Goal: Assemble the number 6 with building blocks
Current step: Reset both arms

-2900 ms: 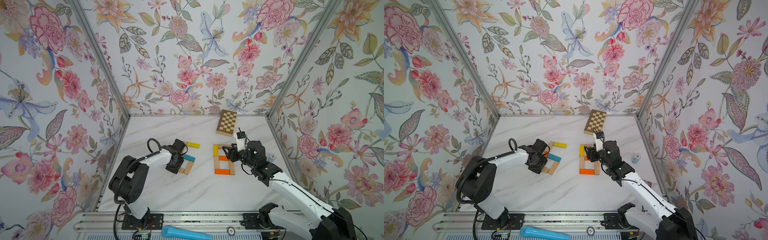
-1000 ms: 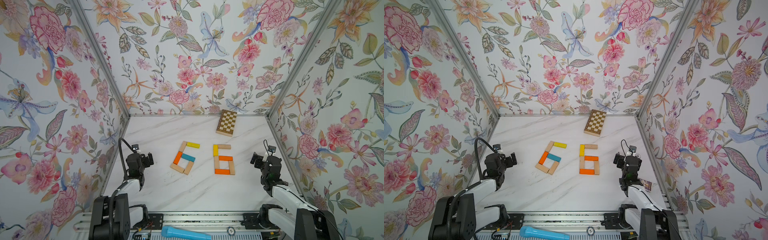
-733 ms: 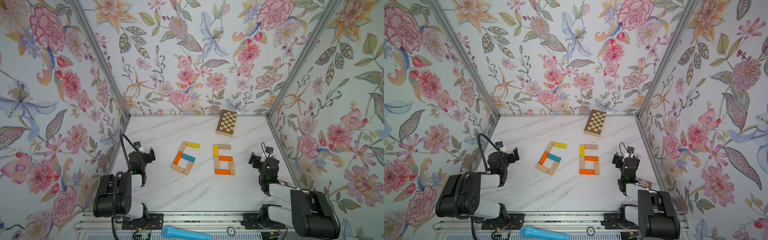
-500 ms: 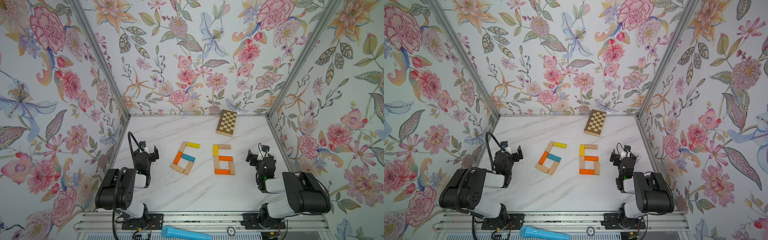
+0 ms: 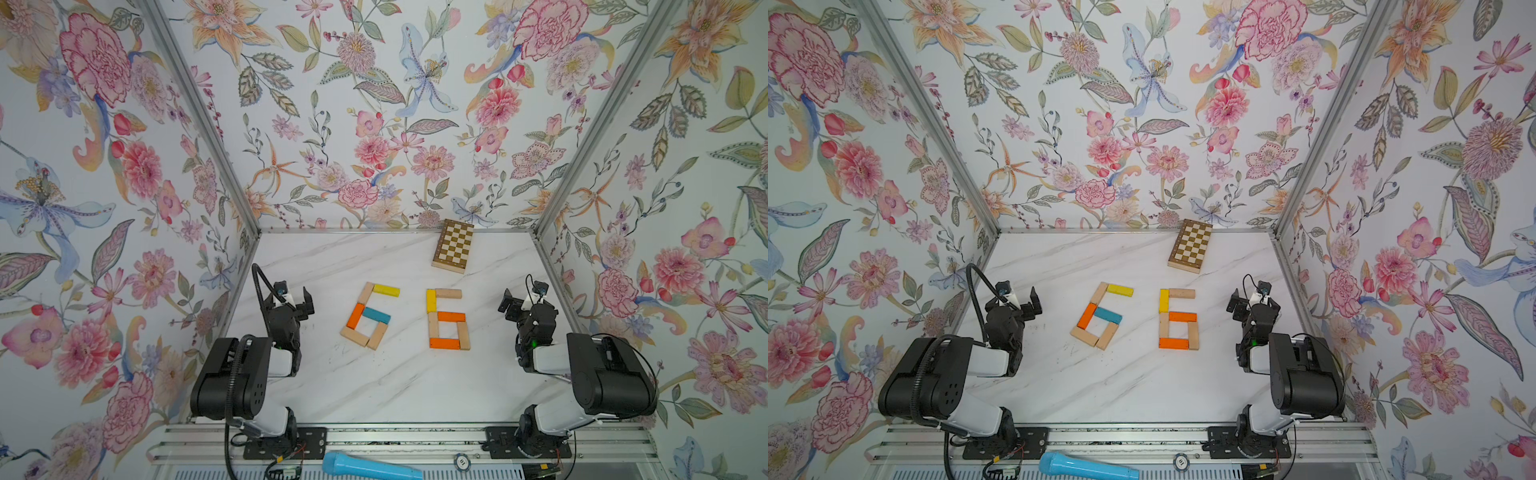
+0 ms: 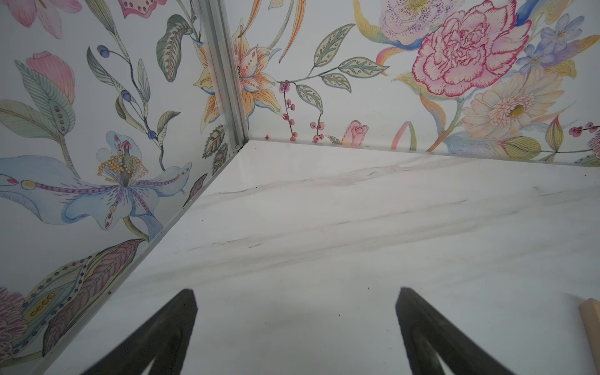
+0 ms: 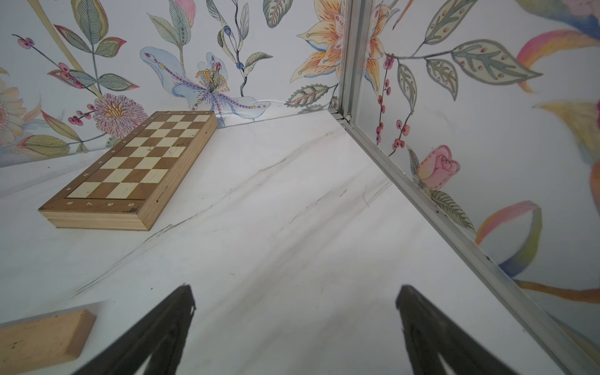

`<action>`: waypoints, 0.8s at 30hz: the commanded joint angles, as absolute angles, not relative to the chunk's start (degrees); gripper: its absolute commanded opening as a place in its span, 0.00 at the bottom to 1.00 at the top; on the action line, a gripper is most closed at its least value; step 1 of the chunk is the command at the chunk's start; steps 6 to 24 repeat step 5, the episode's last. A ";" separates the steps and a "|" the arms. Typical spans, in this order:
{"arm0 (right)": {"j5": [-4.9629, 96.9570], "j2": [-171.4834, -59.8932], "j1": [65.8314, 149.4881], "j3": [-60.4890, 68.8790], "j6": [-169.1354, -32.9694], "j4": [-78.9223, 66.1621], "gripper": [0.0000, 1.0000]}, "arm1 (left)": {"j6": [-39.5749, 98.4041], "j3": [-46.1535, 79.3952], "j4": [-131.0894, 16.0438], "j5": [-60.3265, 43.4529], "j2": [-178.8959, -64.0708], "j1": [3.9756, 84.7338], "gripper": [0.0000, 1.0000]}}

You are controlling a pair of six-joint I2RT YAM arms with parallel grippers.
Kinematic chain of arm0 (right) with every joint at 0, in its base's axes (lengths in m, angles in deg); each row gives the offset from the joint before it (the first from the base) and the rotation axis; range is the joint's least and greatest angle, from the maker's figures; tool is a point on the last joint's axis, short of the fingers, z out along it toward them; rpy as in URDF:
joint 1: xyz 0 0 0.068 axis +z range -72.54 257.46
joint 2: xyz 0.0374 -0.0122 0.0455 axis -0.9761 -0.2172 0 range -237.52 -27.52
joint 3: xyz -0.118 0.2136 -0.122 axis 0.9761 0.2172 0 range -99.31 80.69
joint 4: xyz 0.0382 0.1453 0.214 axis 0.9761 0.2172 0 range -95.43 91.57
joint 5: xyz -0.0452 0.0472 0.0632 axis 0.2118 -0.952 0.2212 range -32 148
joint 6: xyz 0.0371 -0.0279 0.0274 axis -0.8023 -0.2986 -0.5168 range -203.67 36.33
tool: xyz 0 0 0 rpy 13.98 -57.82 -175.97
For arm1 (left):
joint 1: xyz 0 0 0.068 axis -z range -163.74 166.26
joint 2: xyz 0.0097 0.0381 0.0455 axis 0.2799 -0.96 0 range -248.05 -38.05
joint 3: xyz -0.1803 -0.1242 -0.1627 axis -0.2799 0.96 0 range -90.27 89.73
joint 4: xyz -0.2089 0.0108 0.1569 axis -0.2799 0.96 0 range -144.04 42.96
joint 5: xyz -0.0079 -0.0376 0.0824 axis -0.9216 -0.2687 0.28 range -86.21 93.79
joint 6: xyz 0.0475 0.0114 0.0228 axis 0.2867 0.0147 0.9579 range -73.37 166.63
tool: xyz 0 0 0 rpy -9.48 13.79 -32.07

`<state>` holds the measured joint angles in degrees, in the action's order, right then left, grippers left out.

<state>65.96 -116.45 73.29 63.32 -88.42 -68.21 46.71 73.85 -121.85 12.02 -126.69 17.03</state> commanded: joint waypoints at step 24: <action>65.99 -116.03 73.68 63.24 -89.29 -67.30 0.99 | 47.63 74.03 -123.75 13.22 -127.19 17.40 0.99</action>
